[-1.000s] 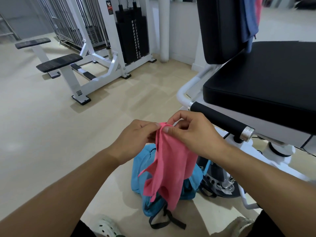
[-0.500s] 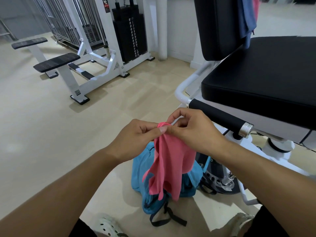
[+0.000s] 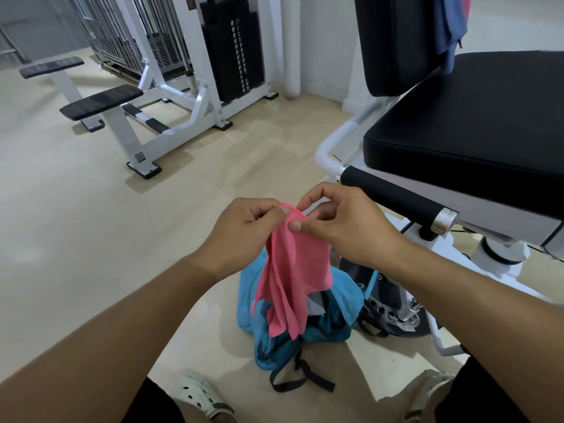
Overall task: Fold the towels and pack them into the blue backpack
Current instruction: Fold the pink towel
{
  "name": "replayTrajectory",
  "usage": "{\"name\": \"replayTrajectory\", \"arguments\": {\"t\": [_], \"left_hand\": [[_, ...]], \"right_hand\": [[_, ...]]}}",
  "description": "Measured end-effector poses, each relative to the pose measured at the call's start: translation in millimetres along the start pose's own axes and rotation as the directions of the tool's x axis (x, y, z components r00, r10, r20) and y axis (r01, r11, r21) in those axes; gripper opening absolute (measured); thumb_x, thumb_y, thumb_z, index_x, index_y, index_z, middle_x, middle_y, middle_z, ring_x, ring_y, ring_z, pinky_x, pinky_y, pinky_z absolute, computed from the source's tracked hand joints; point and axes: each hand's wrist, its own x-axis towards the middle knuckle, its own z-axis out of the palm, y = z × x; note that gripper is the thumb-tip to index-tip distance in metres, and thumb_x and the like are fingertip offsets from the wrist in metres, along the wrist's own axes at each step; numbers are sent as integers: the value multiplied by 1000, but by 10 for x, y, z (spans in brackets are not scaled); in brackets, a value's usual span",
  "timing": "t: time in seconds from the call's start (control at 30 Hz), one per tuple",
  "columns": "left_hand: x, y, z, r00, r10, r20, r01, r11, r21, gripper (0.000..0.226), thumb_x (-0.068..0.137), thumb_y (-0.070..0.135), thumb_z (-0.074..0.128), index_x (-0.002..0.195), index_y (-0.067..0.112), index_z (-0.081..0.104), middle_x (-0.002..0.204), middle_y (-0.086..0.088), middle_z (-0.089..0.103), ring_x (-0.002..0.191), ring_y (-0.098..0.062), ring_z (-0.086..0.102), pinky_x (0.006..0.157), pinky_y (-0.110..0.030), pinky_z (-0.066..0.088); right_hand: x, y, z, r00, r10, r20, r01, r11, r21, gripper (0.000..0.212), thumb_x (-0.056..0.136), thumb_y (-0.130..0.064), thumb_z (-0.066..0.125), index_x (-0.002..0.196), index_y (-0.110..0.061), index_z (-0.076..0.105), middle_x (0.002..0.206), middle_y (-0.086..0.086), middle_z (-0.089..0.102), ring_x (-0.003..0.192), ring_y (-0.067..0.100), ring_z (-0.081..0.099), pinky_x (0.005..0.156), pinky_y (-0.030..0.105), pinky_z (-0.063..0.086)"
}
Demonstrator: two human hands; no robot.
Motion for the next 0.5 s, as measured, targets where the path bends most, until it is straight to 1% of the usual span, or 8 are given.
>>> {"name": "replayTrajectory", "arguments": {"t": [0.03,0.07,0.1,0.2,0.27,0.33,0.4,0.5], "left_hand": [[-3,4,3,1000,-2,-1,2,1000,-8,37,98,36,54,90,9,77,86,-21,68,81,-36,62,76,-45,48],[-6,11,5,1000,-7,0,7,1000,-17,29,100,30,56,91,16,80,85,-14,72,85,-36,64,78,-43,49],[-7,16,7,1000,-11,1,11,1000,-20,25,101,25,58,92,21,81,84,-8,74,88,-33,66,79,-39,50],[-25,30,-4,999,-24,35,25,999,-35,22,101,25,59,99,24,81,91,3,78,92,-19,71,87,-30,51],[-31,32,-8,998,-18,52,20,999,-39,20,99,29,62,103,24,81,95,7,79,96,-13,72,92,-28,53],[-37,39,-10,998,-6,56,8,999,-42,20,95,32,66,106,23,81,96,8,79,96,-11,73,92,-28,55],[-42,42,-12,998,-1,62,4,999,-54,21,94,33,68,107,23,80,96,10,79,95,-7,74,91,-23,56],[-41,38,-3,998,1,68,1,999,-35,20,95,33,66,107,25,80,90,14,78,88,0,71,82,-13,51]], "right_hand": [[-1,5,4,1000,2,-1,-2,1000,-2,20,83,-29,83,93,-22,67,75,-4,77,64,6,68,61,20,50],[-2,7,3,1000,3,-1,-3,1000,-4,19,84,-29,83,92,-22,67,74,-5,77,64,5,68,61,21,50],[-1,11,1,1000,1,-3,-1,1000,-7,19,84,-29,82,92,-21,67,74,-5,77,63,4,67,62,22,50],[11,31,-13,1000,-8,-21,8,1000,-2,18,85,-30,82,92,-22,68,74,-6,77,67,6,70,66,28,54],[22,45,-20,999,-16,-38,16,1000,-2,17,85,-31,82,90,-23,68,74,-5,77,69,8,71,66,30,55],[31,54,-27,998,-21,-51,20,1000,-23,15,86,-31,81,90,-24,68,73,-4,76,66,7,70,64,30,56],[31,57,-34,998,-25,-53,23,999,-34,13,87,-30,80,89,-24,68,72,-3,76,63,6,69,61,30,55],[28,58,-33,999,-24,-47,22,999,-30,14,86,-31,81,85,-23,69,69,-2,75,56,3,63,56,26,49]]}}
